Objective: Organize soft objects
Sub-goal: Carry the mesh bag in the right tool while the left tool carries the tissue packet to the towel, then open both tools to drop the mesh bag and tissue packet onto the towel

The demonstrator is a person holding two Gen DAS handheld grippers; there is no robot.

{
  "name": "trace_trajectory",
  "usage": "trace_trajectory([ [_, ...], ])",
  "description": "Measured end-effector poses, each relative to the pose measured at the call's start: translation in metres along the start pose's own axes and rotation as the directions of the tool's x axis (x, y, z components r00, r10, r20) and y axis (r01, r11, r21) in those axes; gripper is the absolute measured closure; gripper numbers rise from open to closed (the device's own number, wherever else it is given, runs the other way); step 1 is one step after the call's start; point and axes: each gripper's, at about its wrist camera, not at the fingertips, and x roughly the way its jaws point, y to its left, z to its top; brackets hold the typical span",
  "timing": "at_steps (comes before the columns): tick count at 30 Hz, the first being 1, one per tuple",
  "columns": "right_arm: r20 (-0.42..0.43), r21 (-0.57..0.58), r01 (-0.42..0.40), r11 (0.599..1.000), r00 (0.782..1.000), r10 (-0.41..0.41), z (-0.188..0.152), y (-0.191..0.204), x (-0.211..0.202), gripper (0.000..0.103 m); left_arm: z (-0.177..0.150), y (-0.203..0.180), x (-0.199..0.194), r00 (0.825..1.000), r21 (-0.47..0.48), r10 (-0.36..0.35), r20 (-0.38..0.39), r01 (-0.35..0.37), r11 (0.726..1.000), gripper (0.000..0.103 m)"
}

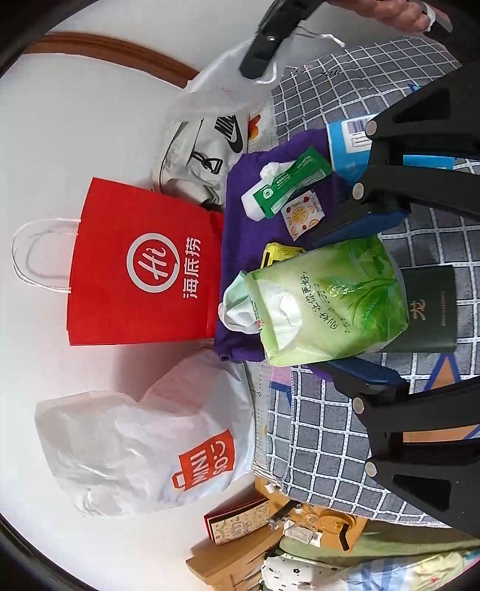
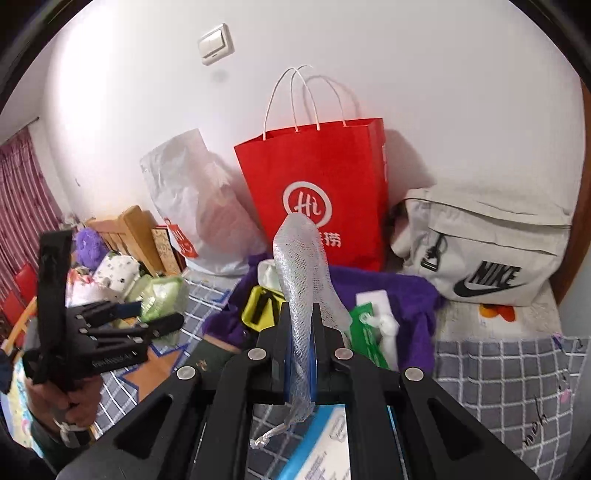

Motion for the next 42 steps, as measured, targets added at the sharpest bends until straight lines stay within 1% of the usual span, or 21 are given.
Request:
trace_trajectory([
  [7, 0.010, 0.004, -0.005, 1.000, 1.000, 0.005, 0.021, -0.013, 0.022, 0.096, 0.013, -0.003, 0.025, 1.000, 0.013, -0.002, -0.019, 0.002, 1.000, 0.048],
  [11, -0.009, 0.034, -0.019, 0.999, 1.000, 0.019, 0.020, -0.024, 0.040, 0.096, 0.013, -0.003, 0.045, 0.999, 0.015, -0.001, -0.046, 0.001, 1.000, 0.048],
  [15, -0.046, 0.045, -0.026, 0.999, 0.999, 0.028, 0.014, -0.031, 0.061, 0.096, 0.016, -0.004, 0.064, 0.997, 0.021, 0.005, -0.076, -0.004, 1.000, 0.048],
  [18, -0.080, 0.050, -0.017, 0.999, 0.997, 0.021, 0.012, -0.038, 0.074, 0.096, 0.021, -0.009, 0.076, 0.997, 0.029, 0.000, -0.081, 0.002, 1.000, 0.048],
  [21, -0.087, 0.042, 0.015, 0.999, 0.996, -0.011, 0.015, -0.045, 0.082, 0.096, 0.027, -0.015, 0.086, 0.996, 0.030, -0.012, -0.087, 0.015, 0.999, 0.048],
  [24, -0.103, 0.059, 0.022, 0.998, 0.995, -0.016, 0.014, -0.055, 0.088, 0.096, 0.031, -0.024, 0.097, 0.995, 0.044, -0.021, -0.093, 0.025, 0.999, 0.048],
  [27, -0.132, 0.058, 0.055, 0.997, 0.990, -0.047, 0.011, -0.064, 0.094, 0.096, 0.035, -0.033, 0.108, 0.995, 0.061, -0.029, -0.096, 0.035, 0.997, 0.048],
  [30, -0.136, 0.041, 0.082, 0.996, 0.988, -0.075, 0.010, -0.066, 0.097, 0.096, 0.037, -0.039, 0.119, 0.995, 0.073, -0.023, -0.098, 0.030, 0.997, 0.048],
  [35, -0.163, 0.039, 0.091, 0.995, 0.983, -0.084, 0.004, -0.071, 0.112, 0.096, 0.039, -0.042, 0.133, 0.993, 0.071, -0.036, -0.113, 0.044, 0.996, 0.048],
  [38, -0.198, 0.050, 0.093, 0.994, 0.977, -0.082, -0.001, -0.074, 0.128, 0.096, 0.038, -0.041, 0.139, 0.992, 0.079, -0.036, -0.121, 0.045, 0.996, 0.047],
  [42, -0.242, 0.054, 0.093, 0.994, 0.967, -0.077, -0.009, -0.077, 0.146, 0.096, 0.035, -0.038, 0.151, 0.988, 0.069, -0.036, -0.153, 0.047, 0.996, 0.047],
])
